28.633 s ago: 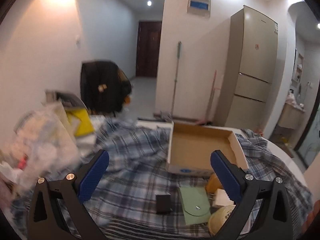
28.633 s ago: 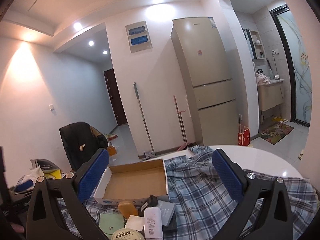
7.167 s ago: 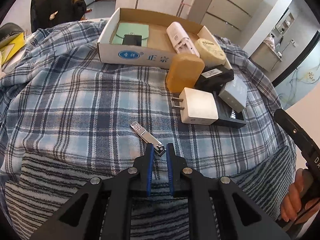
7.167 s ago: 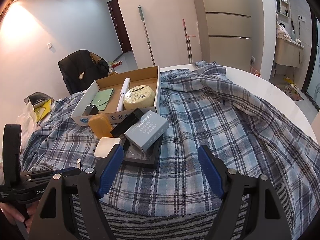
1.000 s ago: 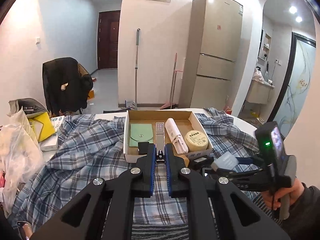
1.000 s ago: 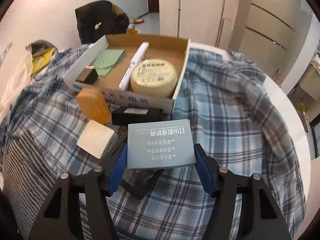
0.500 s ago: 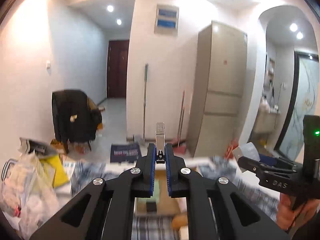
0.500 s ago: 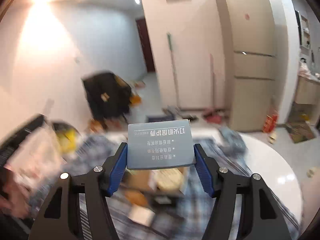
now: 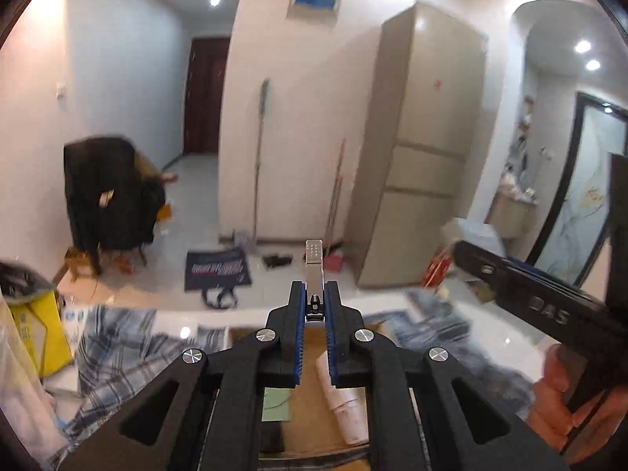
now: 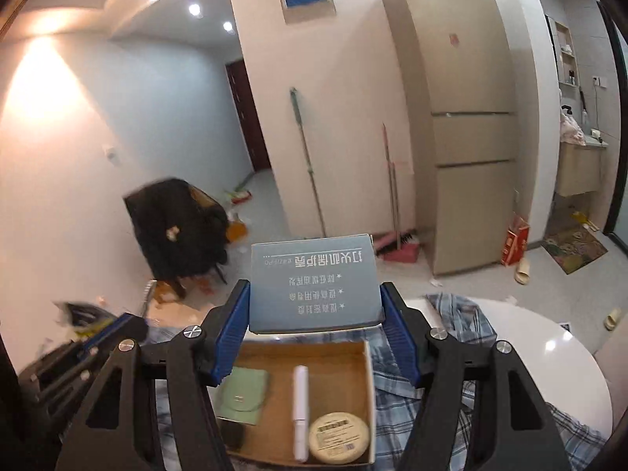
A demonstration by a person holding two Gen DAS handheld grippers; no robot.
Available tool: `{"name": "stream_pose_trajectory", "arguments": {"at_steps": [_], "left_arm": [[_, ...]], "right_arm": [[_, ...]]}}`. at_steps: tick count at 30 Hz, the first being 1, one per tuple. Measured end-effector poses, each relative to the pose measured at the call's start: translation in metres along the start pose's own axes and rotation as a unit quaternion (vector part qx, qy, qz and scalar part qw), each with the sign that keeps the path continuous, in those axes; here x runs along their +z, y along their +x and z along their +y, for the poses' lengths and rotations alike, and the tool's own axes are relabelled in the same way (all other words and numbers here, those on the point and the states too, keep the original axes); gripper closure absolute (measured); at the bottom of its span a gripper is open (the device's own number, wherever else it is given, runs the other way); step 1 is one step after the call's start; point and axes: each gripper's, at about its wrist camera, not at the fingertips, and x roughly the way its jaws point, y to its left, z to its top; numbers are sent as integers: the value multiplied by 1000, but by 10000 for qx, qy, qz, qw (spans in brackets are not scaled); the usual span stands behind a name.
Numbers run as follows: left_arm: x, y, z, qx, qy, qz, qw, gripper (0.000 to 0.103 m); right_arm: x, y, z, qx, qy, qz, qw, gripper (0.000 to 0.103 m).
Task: Organize rigid objects
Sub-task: 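Lift and carry the clipper and blue-grey box toward the cardboard box with both tools, then lower the clipper into the box and open the left tool while the right tool releases the blue-grey box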
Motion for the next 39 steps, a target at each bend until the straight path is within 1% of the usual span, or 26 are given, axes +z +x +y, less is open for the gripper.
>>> {"name": "stream_pose_trajectory", "arguments": {"at_steps": [1,2,4,6,7,10,13,15,16,18,20,23,25,26,30,34,39], "left_arm": [[-3,19,8,22,-40,244,9997,93],[-5,32,12,24,-78,407,9991,93],[-15,59,24,45,-83,718,9974,93],[-27,85,32,129,-78,1103,9938,93],[-33,98,36,163,-78,1276,9917,93],[-47,119,41,214,-131,1589,9870,93],[-58,139,43,173,-176,1836,9827,93],[-66,148,42,247,-119,1867,9820,93],[-70,152,40,222,-71,1864,9822,93],[-76,156,35,-47,-90,1907,9816,93],[-79,157,28,-207,-33,1952,9805,93],[-84,163,16,-81,164,2058,9784,93],[-90,169,11,127,243,2244,9741,93],[-93,171,10,226,282,2273,9732,93],[-97,177,11,41,175,2343,9720,93],[-102,181,9,101,248,2391,9706,93],[-103,184,9,85,291,2466,9686,93]], "right_arm": [[-7,11,-6,-9,-35,179,9998,40],[-13,26,-10,85,-18,392,9992,40],[-24,53,-20,271,223,831,9959,40],[-32,75,-26,297,321,1120,9927,40],[-36,82,-28,268,300,1222,9917,40],[-43,95,-29,140,183,1393,9900,40],[-48,104,-31,240,181,1587,9869,40],[-55,111,-34,101,206,1705,9851,40],[-57,115,-34,20,218,1778,9838,40],[-60,120,-34,39,283,1871,9819,40],[-60,121,-37,91,350,1910,9809,40],[-60,121,-36,27,246,1880,9819,40],[-62,123,-35,5,230,1922,9811,40],[-63,126,-35,22,241,1973,9800,40],[-67,133,-36,88,276,2094,9774,40],[-69,136,-36,-19,209,2132,9768,39],[-71,139,-41,-77,301,2211,9747,39]]}}
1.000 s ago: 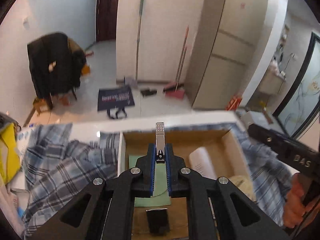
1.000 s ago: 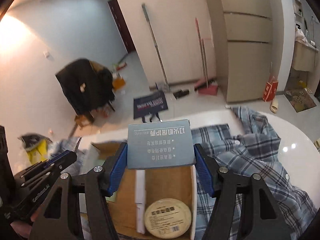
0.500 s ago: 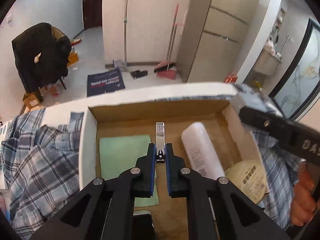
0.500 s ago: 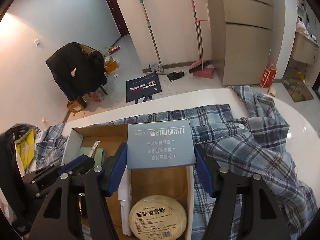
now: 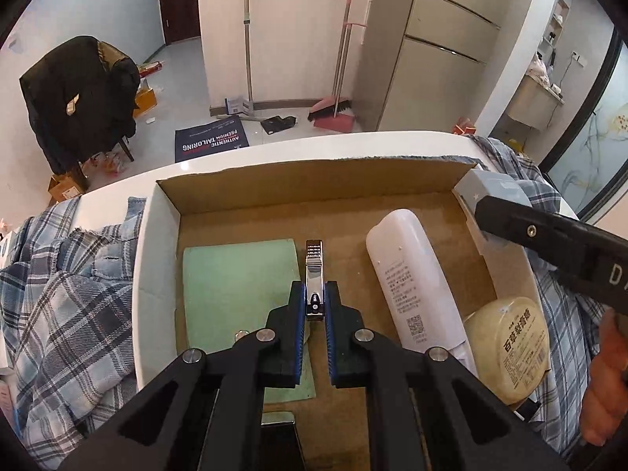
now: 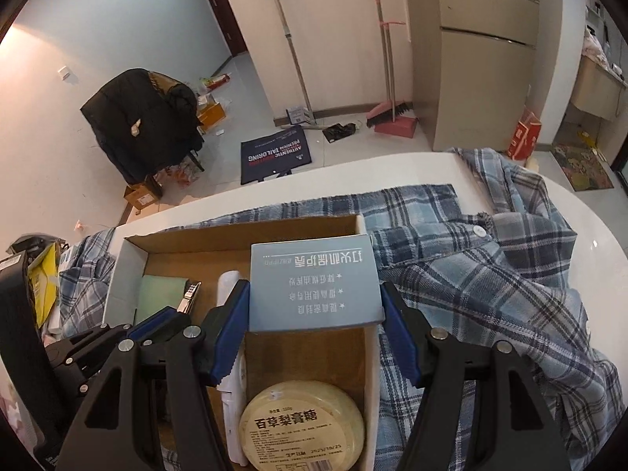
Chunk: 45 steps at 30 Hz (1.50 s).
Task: Organize rigid objects
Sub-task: 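Lower the clipper into the box and open the left tool while the right tool releases the blue-grey box, then raise both open tools up away from the box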
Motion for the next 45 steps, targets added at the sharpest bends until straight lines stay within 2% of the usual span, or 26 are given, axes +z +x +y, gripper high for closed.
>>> {"name": "stream_pose_trajectory", "arguments": {"at_steps": [4,7,10,12,14,16,18,21,27,31,33,38,41,45], "left_arm": [[0,3,-2,7,-14,83,10000,93],[5,3,-2,-134,-36,180,9997,91],[9,-12,2,-135,-143,-67,9998,69],[11,-29,5,-61,-157,-469,9988,40],[11,-54,8,8,-201,-1127,9934,34],[10,-72,9,45,-218,-1579,9872,31],[12,-90,14,147,-276,-2035,9786,15],[11,-107,18,125,-313,-2464,9686,15],[8,-117,20,171,-278,-2538,9667,15],[6,-123,22,199,-338,-2623,9642,15],[6,-128,22,243,-366,-2705,9617,15],[3,-149,19,332,-413,-3002,9524,15],[-1,-172,16,335,-396,-3284,9431,15],[-11,-211,13,345,-317,-3742,9261,15]], "right_arm": [[0,-3,-1,34,11,-28,10000,39],[0,-6,0,63,2,-60,10000,39],[0,-11,4,181,-40,-119,9998,40],[0,-13,7,209,-68,-121,9997,40],[-1,-14,10,228,-102,-145,9996,40],[-1,-14,13,195,-151,-163,9996,40],[-2,-10,14,116,-169,-132,9997,40],[-3,-5,14,107,-142,-88,9998,40],[-6,6,20,61,-300,-32,9995,40],[-4,4,13,158,117,-32,9998,29],[-2,-7,8,187,252,-275,9991,25],[5,-47,6,-314,137,-944,9949,25],[7,-82,11,-398,2,-1402,9893,25],[5,-131,24,-471,-265,-2060,9771,25]]}}
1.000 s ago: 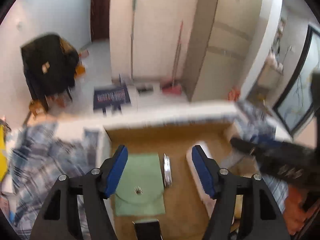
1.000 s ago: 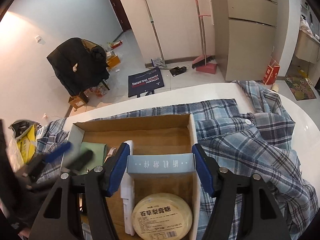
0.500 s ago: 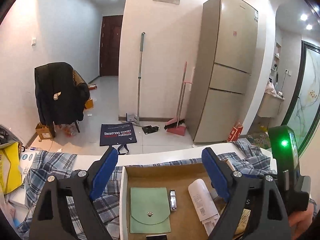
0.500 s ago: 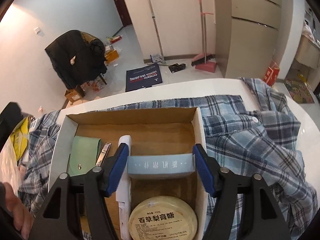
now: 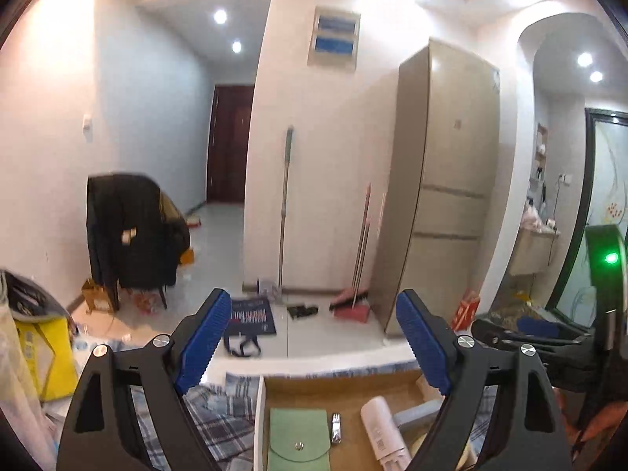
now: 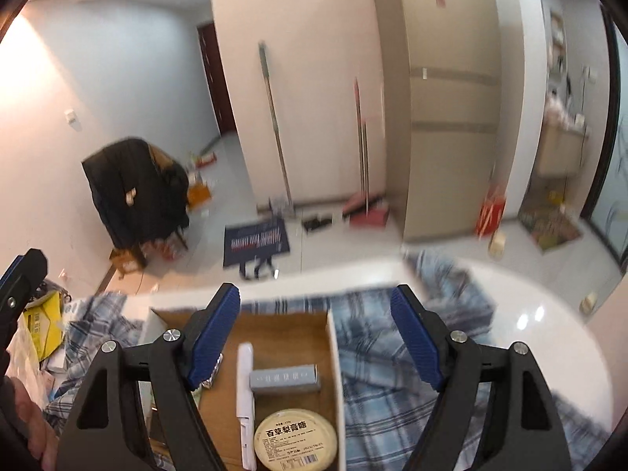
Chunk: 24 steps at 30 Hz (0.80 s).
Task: Organize rigid objects
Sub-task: 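Raise both open tools up away from the box, then move both open tools back down over the remaining items on the cloth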
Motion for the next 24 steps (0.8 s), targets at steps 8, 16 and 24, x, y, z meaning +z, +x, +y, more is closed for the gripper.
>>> {"name": "stream_pose_trajectory", "arguments": {"at_steps": [8,16,24], "left_arm": [[35,-94,6,-843,-811,-933,9887,15],[57,-193,-20,-641,-207,-1836,9807,0],[51,-289,-34,-556,58,-2055,9771,0]], "right_arm": [[24,-99,2,96,48,-1189,9928,18],[16,-197,7,-135,-374,-1851,9819,17],[-24,-292,-3,174,-122,-2558,9665,0]]}}
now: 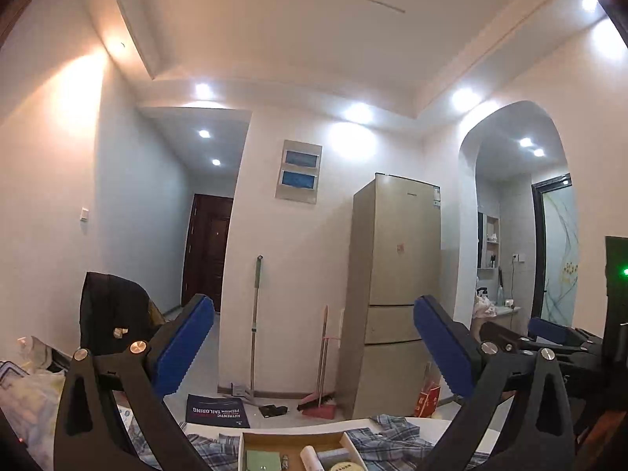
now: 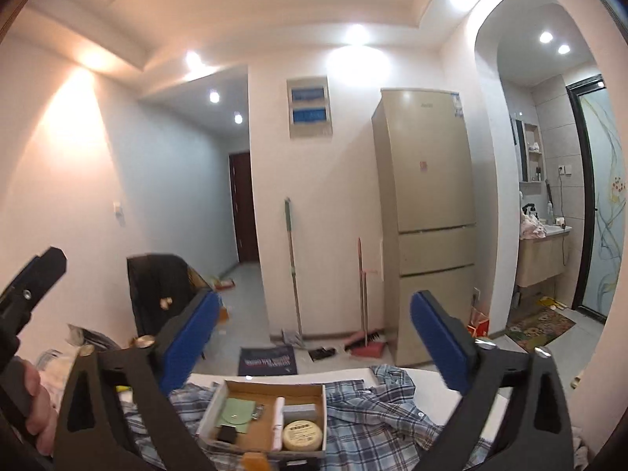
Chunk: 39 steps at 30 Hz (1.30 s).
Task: Organize rigid objects
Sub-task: 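Move both open tools back down over the remaining items on the cloth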
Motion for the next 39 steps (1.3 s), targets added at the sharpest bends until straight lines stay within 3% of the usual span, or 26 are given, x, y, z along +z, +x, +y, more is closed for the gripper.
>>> {"name": "stream_pose_trajectory", "arguments": {"at_steps": [6,12,23,33,36,39], "left_arm": [[5,-53,-7,103,84,-45,9999,0],[-1,-74,-9,202,91,0,9998,0],[-37,-47,3,374,-117,385,9985,0],[-71,2,8,445,-120,268,9986,0],[-80,21,10,452,-65,433,9980,0],[-94,37,16,581,-87,679,9960,0]], "right_arm": [[-6,-42,3,-58,-105,-251,9996,0],[-16,-52,-1,-115,-94,-146,9998,0],[-41,-39,-12,-186,-141,228,9995,0],[-55,8,-15,-88,-48,417,9991,0],[-64,26,-17,-194,111,455,9987,0],[-78,41,-28,-610,490,366,9963,0]]}}
